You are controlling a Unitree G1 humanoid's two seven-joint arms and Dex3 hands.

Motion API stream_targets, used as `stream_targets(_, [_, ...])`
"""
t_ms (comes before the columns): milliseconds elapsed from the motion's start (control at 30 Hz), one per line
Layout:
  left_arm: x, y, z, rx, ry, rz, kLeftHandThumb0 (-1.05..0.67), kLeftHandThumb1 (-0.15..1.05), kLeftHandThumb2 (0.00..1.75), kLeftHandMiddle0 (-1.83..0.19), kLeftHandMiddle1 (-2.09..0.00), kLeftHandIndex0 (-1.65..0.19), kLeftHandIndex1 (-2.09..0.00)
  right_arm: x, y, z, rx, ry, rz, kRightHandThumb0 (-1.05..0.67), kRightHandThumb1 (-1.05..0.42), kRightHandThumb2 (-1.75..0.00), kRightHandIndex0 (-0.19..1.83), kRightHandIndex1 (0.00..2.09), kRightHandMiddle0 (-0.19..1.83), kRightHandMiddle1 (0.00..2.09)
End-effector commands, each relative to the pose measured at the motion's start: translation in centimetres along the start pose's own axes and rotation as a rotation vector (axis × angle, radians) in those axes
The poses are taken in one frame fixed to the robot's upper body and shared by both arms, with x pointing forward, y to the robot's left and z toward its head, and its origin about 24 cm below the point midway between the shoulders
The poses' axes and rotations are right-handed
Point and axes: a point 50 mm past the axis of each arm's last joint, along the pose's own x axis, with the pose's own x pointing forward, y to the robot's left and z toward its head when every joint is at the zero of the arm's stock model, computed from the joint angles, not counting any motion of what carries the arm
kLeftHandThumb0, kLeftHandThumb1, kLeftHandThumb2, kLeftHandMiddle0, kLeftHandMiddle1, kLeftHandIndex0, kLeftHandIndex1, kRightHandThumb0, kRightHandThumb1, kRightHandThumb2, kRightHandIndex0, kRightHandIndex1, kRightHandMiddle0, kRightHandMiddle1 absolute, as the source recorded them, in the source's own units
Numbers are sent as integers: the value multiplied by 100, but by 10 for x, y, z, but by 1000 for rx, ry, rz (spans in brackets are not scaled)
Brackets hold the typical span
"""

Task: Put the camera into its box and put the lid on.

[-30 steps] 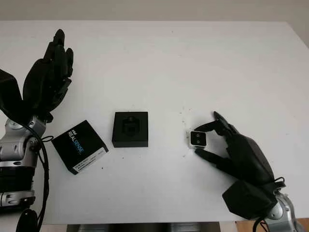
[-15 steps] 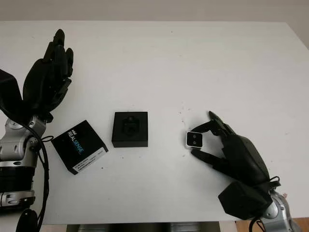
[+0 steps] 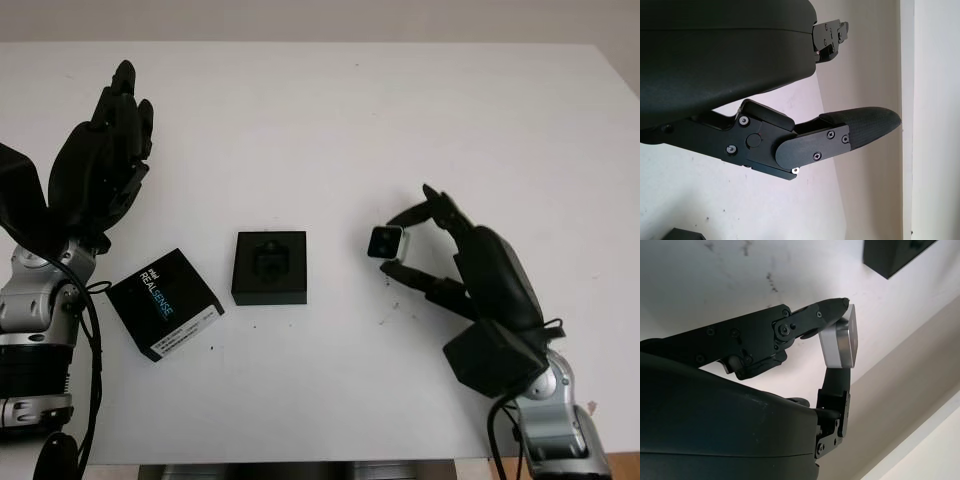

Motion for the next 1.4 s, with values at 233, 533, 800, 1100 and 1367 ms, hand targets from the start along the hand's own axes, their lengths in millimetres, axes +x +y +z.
stream_targets(233, [-3, 0, -4, -2, 3, 2, -84, 105, 66, 19, 0, 19, 0, 17, 7, 13, 64, -46, 67, -50, -99, -5, 29, 9, 36, 164])
stream_targets(533, [-4, 0, -4, -2, 1, 8, -84, 105, 66, 19, 0, 19, 0, 25, 25, 16, 237, -14, 129, -54, -100, -6, 27, 7, 35, 166])
stream_targets(800, [-5, 1, -4, -4, 3, 14, -82, 105, 67, 19, 0, 19, 0, 40, 46, 18, 476, 5, 231, -59, -100, -5, 19, 3, 37, 168])
stream_targets(1100, [-6, 2, -3, 0, 4, 17, -82, 105, 67, 19, 0, 19, 0, 49, 64, 25, 715, 24, 278, -55, -98, -5, 15, 3, 37, 168])
stream_targets(1367, [-6, 3, -4, 1, 7, 6, -82, 105, 67, 19, 0, 19, 0, 53, 79, 28, 837, 23, 310, -55, -98, -5, 14, 3, 35, 169])
